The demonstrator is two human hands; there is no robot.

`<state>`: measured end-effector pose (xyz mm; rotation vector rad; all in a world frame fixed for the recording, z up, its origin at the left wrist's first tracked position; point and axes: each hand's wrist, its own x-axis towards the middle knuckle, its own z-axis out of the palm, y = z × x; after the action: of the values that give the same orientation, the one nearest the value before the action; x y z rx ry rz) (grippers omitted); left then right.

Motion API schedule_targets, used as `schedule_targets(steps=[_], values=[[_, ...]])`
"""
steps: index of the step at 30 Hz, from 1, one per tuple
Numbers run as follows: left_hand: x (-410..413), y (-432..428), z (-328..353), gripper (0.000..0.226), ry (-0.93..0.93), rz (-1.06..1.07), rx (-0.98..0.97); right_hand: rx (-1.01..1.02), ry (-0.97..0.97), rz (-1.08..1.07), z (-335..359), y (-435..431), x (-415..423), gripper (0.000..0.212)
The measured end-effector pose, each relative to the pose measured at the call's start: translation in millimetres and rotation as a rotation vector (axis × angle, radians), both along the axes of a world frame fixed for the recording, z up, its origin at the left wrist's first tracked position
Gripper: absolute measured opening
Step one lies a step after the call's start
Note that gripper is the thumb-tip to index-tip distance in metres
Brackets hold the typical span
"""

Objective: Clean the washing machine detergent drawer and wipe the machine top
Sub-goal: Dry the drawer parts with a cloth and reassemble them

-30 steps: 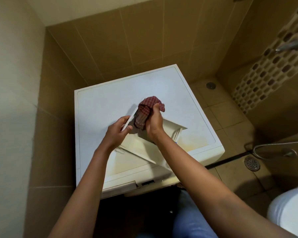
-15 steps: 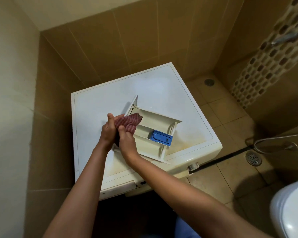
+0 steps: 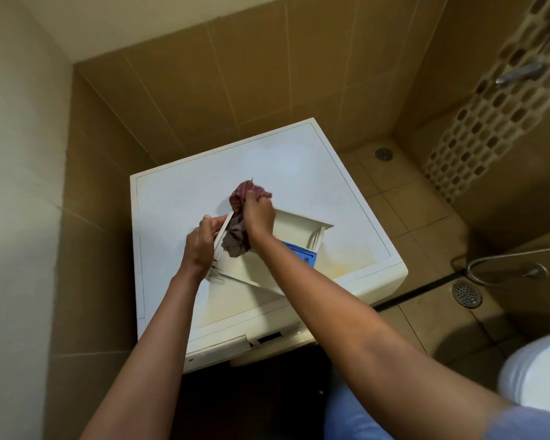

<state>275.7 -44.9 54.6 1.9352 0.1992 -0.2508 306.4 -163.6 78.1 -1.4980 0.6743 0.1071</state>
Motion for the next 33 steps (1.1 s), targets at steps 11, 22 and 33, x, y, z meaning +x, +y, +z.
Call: schedule_targets(steps=[11,22,33], values=[[-2,1,-1,0.049,0.01,-0.011,-0.071,0.125,0.018,0.352,-24,19,-57,0.029],[5,9,-6,0.073,0.166,0.032,-0.269,-0.002,-0.057,0.215,-21,17,-48,0.017],[-2,15,-4,0.064,-0.003,0.22,-0.613,-0.308,-0.059,0.463,-14,48,-88,0.029]])
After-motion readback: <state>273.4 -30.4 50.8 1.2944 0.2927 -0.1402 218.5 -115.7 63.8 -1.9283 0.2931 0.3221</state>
